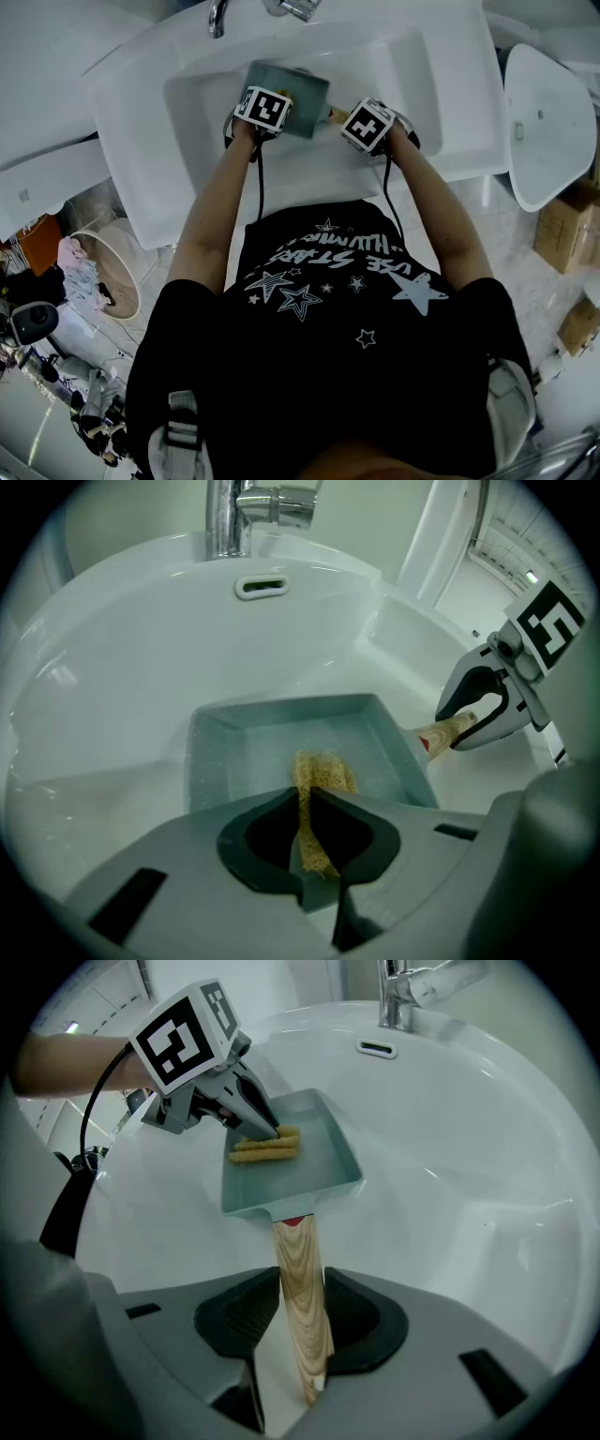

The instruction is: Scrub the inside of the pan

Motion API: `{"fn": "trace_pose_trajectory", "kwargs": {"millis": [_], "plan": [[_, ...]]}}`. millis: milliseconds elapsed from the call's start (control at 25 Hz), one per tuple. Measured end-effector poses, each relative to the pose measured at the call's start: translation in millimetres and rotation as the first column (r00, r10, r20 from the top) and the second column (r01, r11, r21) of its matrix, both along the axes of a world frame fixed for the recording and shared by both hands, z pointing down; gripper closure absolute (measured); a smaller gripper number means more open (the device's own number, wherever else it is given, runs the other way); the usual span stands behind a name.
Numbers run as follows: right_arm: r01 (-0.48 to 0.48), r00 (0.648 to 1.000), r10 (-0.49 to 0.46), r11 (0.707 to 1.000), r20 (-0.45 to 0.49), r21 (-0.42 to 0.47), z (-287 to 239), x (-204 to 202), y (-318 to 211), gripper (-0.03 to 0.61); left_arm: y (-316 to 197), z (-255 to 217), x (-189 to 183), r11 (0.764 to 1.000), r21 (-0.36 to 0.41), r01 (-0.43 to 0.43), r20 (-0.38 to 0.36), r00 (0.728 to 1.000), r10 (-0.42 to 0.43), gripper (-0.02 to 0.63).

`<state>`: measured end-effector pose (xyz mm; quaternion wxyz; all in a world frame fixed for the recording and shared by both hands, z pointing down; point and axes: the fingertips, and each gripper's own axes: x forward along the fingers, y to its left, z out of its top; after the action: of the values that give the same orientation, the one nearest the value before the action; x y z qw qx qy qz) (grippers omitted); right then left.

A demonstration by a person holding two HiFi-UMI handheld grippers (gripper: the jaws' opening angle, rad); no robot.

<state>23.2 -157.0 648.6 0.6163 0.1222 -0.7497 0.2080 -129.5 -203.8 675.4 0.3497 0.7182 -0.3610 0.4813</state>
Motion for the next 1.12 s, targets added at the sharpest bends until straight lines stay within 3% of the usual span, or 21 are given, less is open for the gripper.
{"fn": "trace_pose_trajectory", "kwargs": {"millis": [600,1120], "plan": [[0.002,1.000,-0.002,1.000,-0.009,0.001,1.1,-1.2,-0.6,0.433,-14.6,0.7,-42.2,0.995,0.073,-0.062,0.205,0.978,0.046,0.571],[0.005,1.000,-0.005,1.000,-0.013,0.005,1.0,-1.8,-1.1,0.433,-19.1,-11.7,-45.8,0.993,0.116,-0.013,0.180,0.984,-0.008,0.571]]}}
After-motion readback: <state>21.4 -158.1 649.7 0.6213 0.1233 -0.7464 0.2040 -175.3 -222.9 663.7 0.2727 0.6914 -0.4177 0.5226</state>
